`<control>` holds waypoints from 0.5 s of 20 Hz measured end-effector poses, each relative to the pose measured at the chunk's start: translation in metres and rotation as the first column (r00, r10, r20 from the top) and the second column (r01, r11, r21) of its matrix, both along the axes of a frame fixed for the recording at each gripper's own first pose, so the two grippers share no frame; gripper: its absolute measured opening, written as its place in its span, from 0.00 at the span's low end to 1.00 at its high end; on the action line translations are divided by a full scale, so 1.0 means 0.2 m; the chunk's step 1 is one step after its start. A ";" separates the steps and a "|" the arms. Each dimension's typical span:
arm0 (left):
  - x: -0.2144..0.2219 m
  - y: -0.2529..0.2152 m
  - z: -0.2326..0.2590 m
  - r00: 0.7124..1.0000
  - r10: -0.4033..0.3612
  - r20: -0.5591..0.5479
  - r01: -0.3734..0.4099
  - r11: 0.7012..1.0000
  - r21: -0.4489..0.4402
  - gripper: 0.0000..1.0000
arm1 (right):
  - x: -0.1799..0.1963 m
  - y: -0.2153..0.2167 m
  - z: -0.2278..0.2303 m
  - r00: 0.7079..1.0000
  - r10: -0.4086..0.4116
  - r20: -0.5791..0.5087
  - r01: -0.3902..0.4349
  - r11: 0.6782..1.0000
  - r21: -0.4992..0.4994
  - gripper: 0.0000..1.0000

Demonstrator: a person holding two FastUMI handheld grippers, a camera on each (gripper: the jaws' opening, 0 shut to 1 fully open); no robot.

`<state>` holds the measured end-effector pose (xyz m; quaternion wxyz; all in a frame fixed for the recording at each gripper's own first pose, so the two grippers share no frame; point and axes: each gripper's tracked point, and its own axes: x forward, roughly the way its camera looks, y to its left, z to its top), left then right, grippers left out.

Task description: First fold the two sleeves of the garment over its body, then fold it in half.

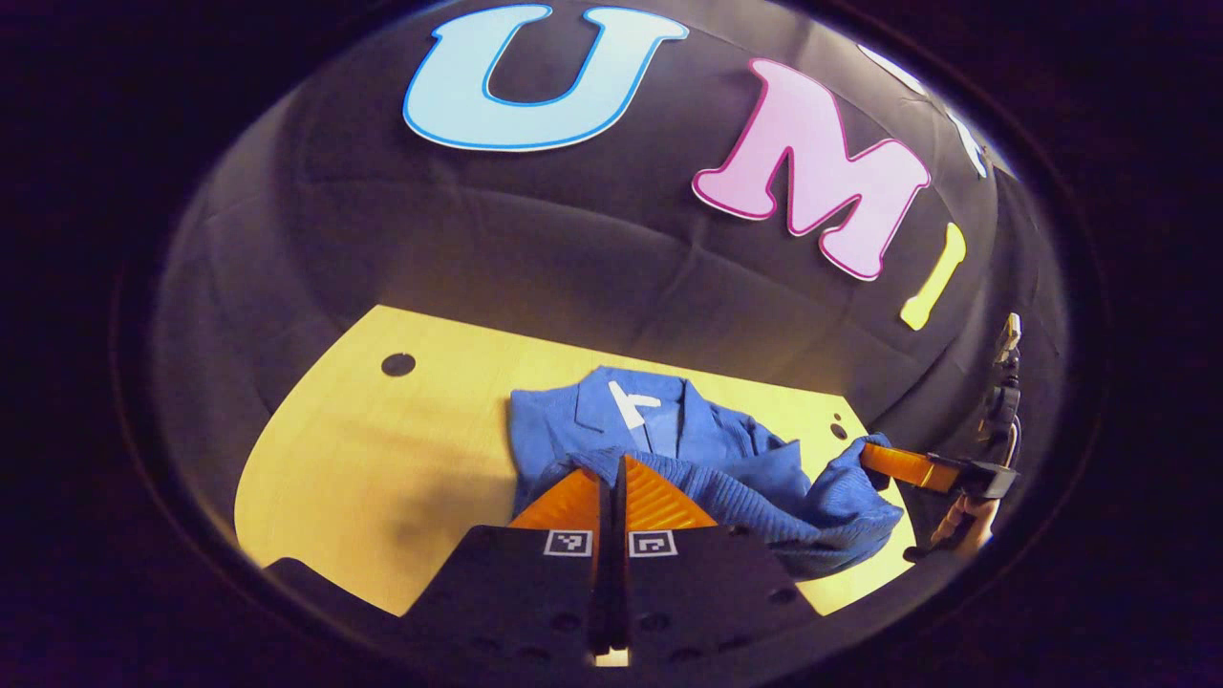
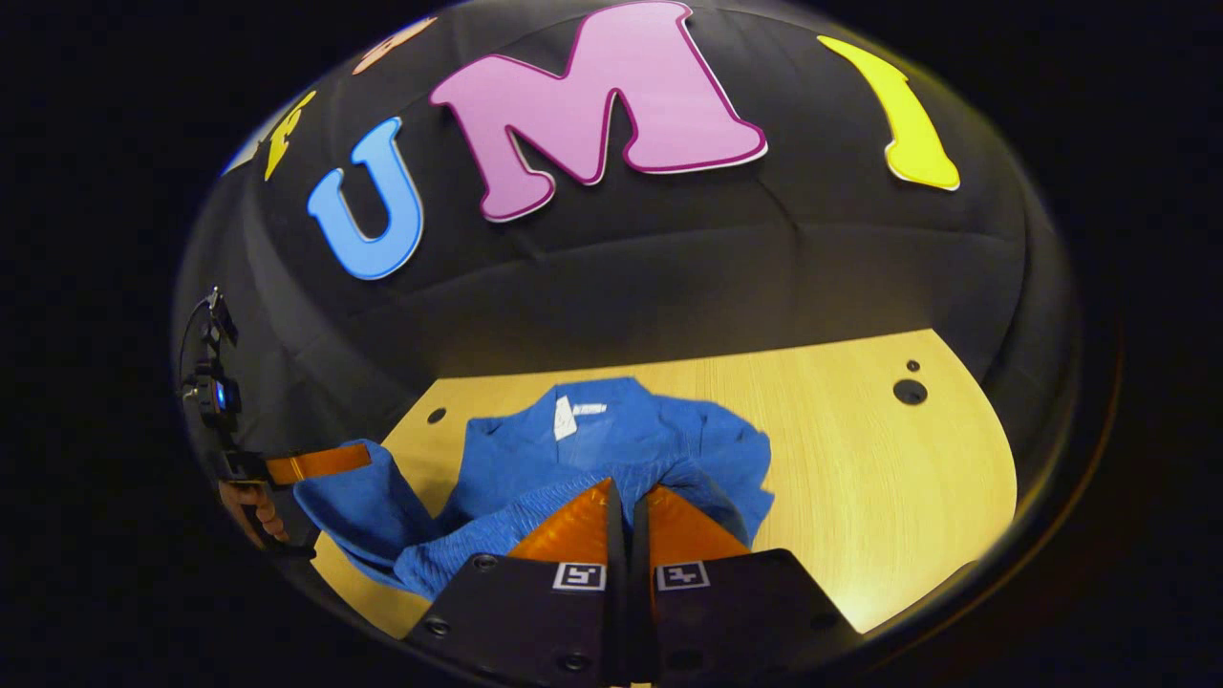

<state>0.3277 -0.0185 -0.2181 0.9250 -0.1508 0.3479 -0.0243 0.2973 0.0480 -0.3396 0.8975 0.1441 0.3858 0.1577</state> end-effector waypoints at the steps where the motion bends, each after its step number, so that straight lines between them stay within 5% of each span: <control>1: 0.11 0.04 -0.02 1.000 0.020 0.019 -0.021 1.000 0.017 0.00 | 0.12 0.00 -0.04 1.000 -0.007 0.013 0.007 1.000 -0.010 0.05; 7: 0.67 0.22 -0.30 0.992 0.127 0.026 -0.130 0.984 0.119 0.03 | 0.67 -0.03 -0.39 0.993 -0.116 0.017 0.117 0.990 -0.083 0.06; 9: 0.75 0.19 -0.37 0.992 0.123 0.035 -0.127 0.984 0.124 0.17 | 0.75 -0.07 -0.47 0.984 -0.175 0.020 0.176 0.980 -0.093 0.20; 10: 0.76 0.18 -0.38 0.992 0.122 0.038 -0.127 0.981 0.148 0.48 | 0.77 -0.11 -0.51 0.981 -0.190 0.029 0.192 0.975 -0.115 0.24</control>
